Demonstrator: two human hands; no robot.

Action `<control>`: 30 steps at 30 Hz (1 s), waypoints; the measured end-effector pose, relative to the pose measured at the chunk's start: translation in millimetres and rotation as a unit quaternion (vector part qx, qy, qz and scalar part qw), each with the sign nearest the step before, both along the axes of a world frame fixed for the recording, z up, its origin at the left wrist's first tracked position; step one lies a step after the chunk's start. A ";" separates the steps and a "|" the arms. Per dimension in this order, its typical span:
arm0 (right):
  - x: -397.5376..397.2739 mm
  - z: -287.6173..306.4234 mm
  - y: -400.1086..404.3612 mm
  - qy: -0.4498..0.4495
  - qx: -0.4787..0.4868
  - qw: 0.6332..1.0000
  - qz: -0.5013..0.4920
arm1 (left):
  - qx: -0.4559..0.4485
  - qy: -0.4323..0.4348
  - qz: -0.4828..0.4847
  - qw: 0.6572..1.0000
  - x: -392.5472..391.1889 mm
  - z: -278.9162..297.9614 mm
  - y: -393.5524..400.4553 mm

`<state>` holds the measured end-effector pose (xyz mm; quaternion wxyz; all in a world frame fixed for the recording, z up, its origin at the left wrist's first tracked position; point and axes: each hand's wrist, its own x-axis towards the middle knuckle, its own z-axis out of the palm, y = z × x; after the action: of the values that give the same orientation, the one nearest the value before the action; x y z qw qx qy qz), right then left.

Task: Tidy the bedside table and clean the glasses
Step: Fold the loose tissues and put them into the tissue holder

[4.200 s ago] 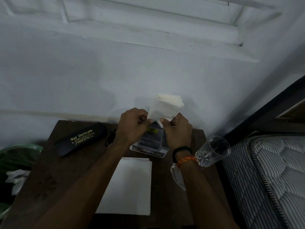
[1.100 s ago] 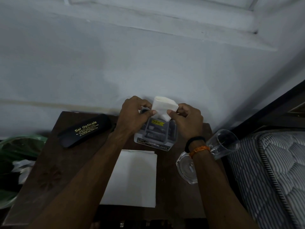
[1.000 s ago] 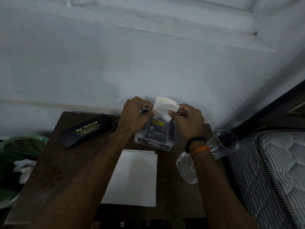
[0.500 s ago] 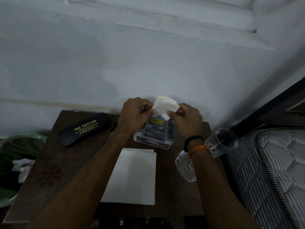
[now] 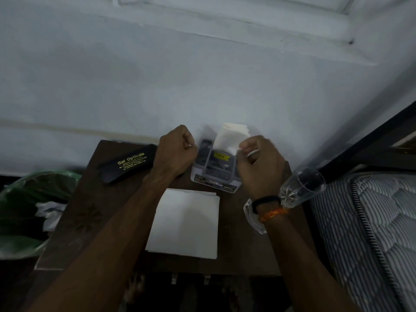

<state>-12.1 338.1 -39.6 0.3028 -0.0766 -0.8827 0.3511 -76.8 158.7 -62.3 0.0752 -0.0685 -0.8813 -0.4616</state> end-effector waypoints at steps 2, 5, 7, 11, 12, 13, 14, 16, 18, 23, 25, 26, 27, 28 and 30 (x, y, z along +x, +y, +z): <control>17.3 -11.8 -12.0 -0.066 0.075 0.991 0.087 | -0.042 -0.056 -0.048 0.996 12.1 4.3 -6.8; 38.6 -33.1 -21.4 -0.290 0.158 0.928 0.171 | -0.114 -0.118 -0.108 0.981 31.1 2.7 -16.4; 49.2 -47.5 -25.7 -0.419 0.192 0.874 0.154 | -0.148 -0.140 -0.095 0.974 42.2 -2.9 -26.3; 59.2 -69.3 -34.9 -0.440 0.167 0.875 0.118 | -0.200 -0.193 -0.014 0.960 58.3 -20.8 -50.8; 60.3 -71.3 -37.3 -0.432 0.154 0.881 0.116 | -0.218 -0.211 -0.014 0.953 62.0 -26.3 -54.7; 61.0 -72.3 -39.8 -0.425 0.149 0.885 0.118 | -0.230 -0.234 -0.020 0.945 65.4 -31.8 -56.9; 61.3 -73.2 -42.3 -0.418 0.148 0.888 0.121 | -0.236 -0.255 -0.026 0.937 68.4 -35.8 -57.5; 61.7 -74.0 -47.1 -0.404 0.145 0.893 0.131 | -0.245 -0.278 -0.026 0.928 72.7 -40.5 -54.7; 62.2 -74.2 -50.9 -0.394 0.137 0.899 0.136 | -0.245 -0.274 -0.013 0.930 74.5 -41.6 -50.5; 60.5 -75.2 -48.9 -0.379 0.106 0.909 0.135 | -0.134 -0.331 0.056 0.932 69.1 -37.3 -48.2; 58.5 -77.8 -46.9 -0.381 0.087 0.911 0.129 | -0.121 -0.351 0.066 0.926 68.0 -36.0 -48.5; 57.5 -79.7 -46.5 -0.385 0.083 0.911 0.124 | -0.115 -0.351 0.067 0.927 68.2 -36.0 -48.7; 56.9 -81.6 -46.2 -0.388 0.078 0.911 0.118 | -0.110 -0.349 0.067 0.928 68.4 -36.3 -49.3; 56.0 -83.9 -45.8 -0.392 0.074 0.910 0.114 | -0.105 -0.348 0.065 0.930 69.3 -36.3 -50.4; 55.4 -87.6 -43.4 -0.402 0.063 0.907 0.109 | -0.091 -0.343 0.046 0.934 70.6 -32.7 -51.7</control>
<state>43.4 294.7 -127.3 -0.1136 -0.0953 -0.9527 0.2652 -6.2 107.0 -95.0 -0.2175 0.1281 -0.8938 -0.3706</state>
